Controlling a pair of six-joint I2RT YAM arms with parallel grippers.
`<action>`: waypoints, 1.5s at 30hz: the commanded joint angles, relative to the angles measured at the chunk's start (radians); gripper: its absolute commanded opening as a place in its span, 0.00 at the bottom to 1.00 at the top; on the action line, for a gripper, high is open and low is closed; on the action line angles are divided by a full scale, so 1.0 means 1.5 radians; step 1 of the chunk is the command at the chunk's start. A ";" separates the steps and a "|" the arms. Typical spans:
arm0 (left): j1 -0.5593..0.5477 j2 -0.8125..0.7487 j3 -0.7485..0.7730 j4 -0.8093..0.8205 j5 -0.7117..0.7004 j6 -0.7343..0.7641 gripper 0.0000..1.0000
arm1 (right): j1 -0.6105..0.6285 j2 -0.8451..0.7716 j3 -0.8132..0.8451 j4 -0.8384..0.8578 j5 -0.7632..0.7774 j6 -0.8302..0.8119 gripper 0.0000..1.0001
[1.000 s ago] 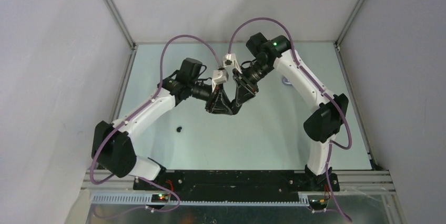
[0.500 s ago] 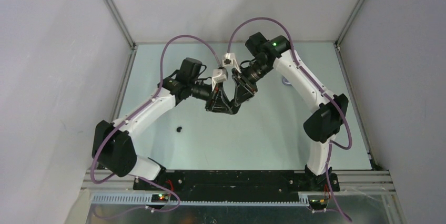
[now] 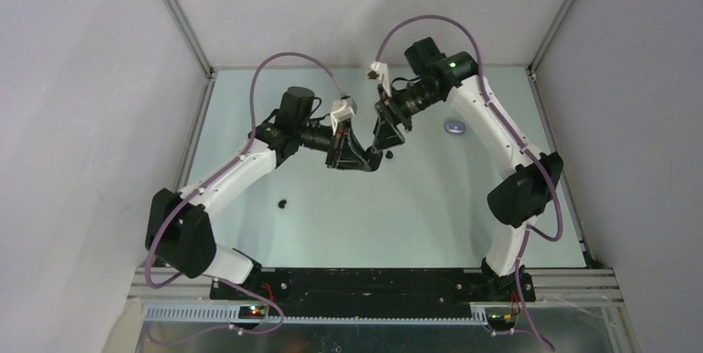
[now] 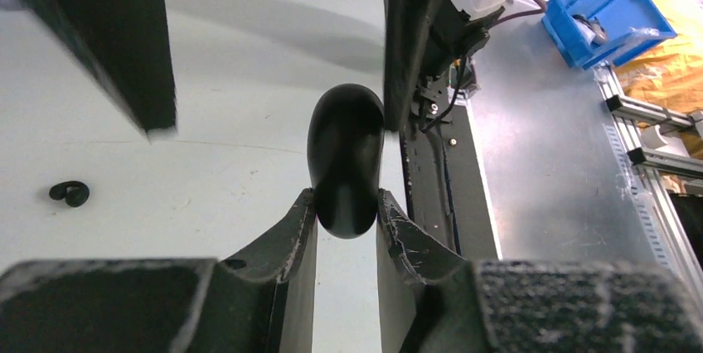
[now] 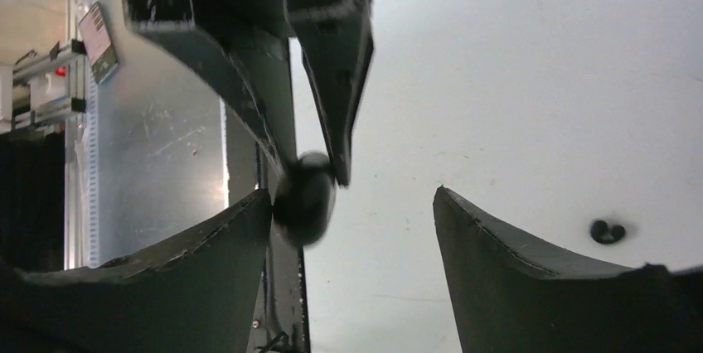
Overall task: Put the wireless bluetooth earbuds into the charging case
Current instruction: Pick up the charging case at the center of the board.
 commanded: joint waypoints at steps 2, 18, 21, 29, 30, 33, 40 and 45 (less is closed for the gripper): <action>0.019 -0.035 -0.039 0.154 -0.009 -0.122 0.00 | -0.067 -0.079 -0.064 0.111 -0.057 0.100 0.78; 0.025 -0.071 -0.167 0.504 -0.175 -0.420 0.00 | -0.091 -0.256 -0.433 0.690 -0.026 0.424 0.70; 0.024 -0.062 -0.187 0.563 -0.170 -0.461 0.00 | -0.084 -0.233 -0.433 0.710 -0.038 0.452 0.69; 0.021 -0.049 -0.244 0.746 -0.175 -0.577 0.00 | -0.048 -0.219 -0.433 0.689 -0.040 0.393 0.56; 0.021 -0.048 -0.246 0.750 -0.175 -0.579 0.00 | -0.051 -0.217 -0.432 0.690 -0.047 0.393 0.53; 0.022 -0.047 -0.252 0.759 -0.179 -0.581 0.00 | -0.058 -0.213 -0.433 0.696 -0.071 0.404 0.49; 0.025 -0.035 -0.277 0.846 -0.191 -0.624 0.00 | -0.083 -0.224 -0.439 0.707 -0.143 0.409 0.54; 0.026 -0.032 -0.280 0.853 -0.196 -0.628 0.00 | -0.085 -0.233 -0.446 0.722 -0.157 0.422 0.53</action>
